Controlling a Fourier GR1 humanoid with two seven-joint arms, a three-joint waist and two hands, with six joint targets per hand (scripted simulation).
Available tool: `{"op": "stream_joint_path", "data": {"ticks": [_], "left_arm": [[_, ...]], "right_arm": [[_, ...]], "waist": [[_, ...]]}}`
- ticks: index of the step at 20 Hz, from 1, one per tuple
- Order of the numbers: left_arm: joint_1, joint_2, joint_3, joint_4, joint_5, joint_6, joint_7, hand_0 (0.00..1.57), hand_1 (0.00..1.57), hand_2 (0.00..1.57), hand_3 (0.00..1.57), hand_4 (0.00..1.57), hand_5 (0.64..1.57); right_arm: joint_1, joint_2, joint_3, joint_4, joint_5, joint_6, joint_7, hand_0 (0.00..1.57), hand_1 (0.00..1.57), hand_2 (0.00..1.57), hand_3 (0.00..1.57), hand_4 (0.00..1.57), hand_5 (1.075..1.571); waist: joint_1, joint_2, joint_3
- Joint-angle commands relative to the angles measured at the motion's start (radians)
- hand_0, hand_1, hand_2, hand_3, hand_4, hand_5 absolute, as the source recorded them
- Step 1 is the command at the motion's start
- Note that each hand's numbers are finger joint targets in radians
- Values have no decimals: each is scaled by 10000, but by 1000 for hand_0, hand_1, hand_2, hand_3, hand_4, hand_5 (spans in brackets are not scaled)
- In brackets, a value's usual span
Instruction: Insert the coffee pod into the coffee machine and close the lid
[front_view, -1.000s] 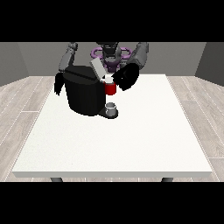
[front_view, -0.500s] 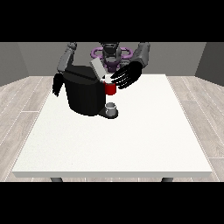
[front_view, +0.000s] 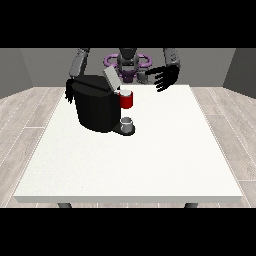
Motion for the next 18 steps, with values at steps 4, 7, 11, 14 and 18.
{"op": "stream_joint_path", "data": {"ticks": [4,7,11,14,18], "left_arm": [[3449,-511,123,206,637,-694,-1273,0,0,0,0,366,1571],[4470,-357,103,197,610,-758,-1315,0,0,0,0,342,1571],[5477,53,480,389,979,-1204,-1290,0,0,0,0,325,1571],[5804,72,492,398,1012,-1188,-1008,0,0,0,0,345,1571],[6183,43,596,533,996,-816,-1549,0,0,0,0,280,1571]], "right_arm": [[1599,709,963,-1026,597,-303,483,0,0,0,0,0,1571],[1899,885,1507,-1882,719,-35,947,0,0,0,0,91,1571],[2312,1246,2589,-3350,1473,-399,1594,0,0,0,0,13,1571],[2385,1822,3721,-4515,1459,-908,2364,0,0,0,0,204,1571],[2035,1838,5125,-5886,1659,-2218,2428,0,0,0,0,209,1571]], "waist": [[104,-2513,-15],[-97,-3204,-7],[-526,-4145,-11],[-772,-4624,-4],[-1034,-4283,-4]]}}
